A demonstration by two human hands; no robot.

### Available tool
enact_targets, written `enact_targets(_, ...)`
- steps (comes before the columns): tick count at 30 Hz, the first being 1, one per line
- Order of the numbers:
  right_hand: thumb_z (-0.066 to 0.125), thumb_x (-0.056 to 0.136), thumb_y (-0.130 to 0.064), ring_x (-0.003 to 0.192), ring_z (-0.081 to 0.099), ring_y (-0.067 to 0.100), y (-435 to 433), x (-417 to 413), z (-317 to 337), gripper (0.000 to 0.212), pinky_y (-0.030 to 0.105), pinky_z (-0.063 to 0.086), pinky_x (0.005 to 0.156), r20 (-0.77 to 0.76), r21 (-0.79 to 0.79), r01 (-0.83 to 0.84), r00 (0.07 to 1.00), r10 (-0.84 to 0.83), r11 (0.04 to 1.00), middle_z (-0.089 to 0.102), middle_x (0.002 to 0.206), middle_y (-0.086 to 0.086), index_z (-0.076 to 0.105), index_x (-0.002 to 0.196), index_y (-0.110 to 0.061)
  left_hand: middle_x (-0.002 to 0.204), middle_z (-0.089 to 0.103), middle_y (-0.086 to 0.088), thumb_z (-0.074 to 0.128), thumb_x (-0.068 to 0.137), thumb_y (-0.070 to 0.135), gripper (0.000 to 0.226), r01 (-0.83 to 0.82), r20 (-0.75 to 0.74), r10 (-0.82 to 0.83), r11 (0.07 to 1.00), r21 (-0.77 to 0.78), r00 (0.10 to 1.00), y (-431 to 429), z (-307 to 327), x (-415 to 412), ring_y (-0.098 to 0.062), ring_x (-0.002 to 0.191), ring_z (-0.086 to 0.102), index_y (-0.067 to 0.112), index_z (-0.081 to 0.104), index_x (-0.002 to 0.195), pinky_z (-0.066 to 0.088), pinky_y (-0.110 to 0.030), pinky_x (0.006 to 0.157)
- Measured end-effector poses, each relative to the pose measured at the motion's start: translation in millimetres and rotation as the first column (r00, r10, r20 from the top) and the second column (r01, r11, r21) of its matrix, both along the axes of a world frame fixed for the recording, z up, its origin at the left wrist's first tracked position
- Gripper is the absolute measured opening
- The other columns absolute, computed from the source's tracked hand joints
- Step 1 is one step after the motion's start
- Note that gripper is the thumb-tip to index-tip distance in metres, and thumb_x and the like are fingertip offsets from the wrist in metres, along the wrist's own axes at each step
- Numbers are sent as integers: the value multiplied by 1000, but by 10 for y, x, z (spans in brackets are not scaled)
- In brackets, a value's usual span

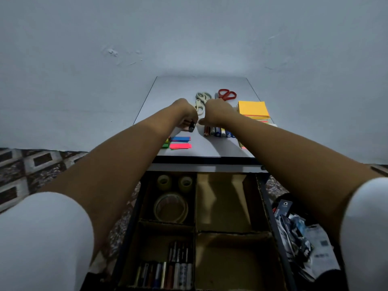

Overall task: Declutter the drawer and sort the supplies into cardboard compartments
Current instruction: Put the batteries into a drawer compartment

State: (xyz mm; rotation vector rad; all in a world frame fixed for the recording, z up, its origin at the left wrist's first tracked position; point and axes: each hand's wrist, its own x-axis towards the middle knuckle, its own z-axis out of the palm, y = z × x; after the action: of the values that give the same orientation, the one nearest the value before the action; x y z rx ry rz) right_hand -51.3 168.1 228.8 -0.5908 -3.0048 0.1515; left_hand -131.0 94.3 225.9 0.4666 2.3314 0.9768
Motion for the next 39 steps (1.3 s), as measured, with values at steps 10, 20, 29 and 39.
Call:
enact_targets(10, 59, 85, -16, 53, 35, 14, -69, -164, -68, 38, 25, 27, 45, 83, -13, 26, 996, -25, 1000, 36, 61, 4, 33, 58, -9, 69, 49, -9, 51, 92, 2, 25, -40, 22, 40, 999, 8, 999, -105, 46, -159, -14, 60, 49, 6, 46, 68, 47, -23, 57)
enact_targets(20, 52, 90, -11, 37, 52, 15, 196, 22, 191, 26, 15, 43, 37, -8, -681, 251, 937, -350, 688, 56, 51, 9, 50, 65, -5, 72, 51, -10, 50, 93, 7, 22, 20, 95, -22, 1000, 22, 995, 23, 61, 51, -17, 62, 49, 4, 45, 71, 46, -25, 55)
enact_targets(29, 55, 93, -9, 57, 47, 17, 317, 238, 250, 28, 29, 49, 61, 94, -707, 328, 922, -376, 627, 48, 65, 7, 47, 67, -5, 69, 45, -6, 51, 94, 8, 27, 56, 119, -49, 997, -52, 992, 212, -17, 333, -12, 59, 46, 5, 42, 70, 42, -20, 52)
enact_targets(39, 61, 89, -7, 58, 50, 17, 293, 184, 185, 21, 24, 45, 52, 92, -666, 325, 929, -358, 672, 53, 69, 8, 48, 72, -6, 75, 50, -9, 56, 92, 6, 21, 36, 90, -32, 998, -46, 995, 256, -17, 326, -17, 65, 51, 4, 43, 75, 48, -28, 86)
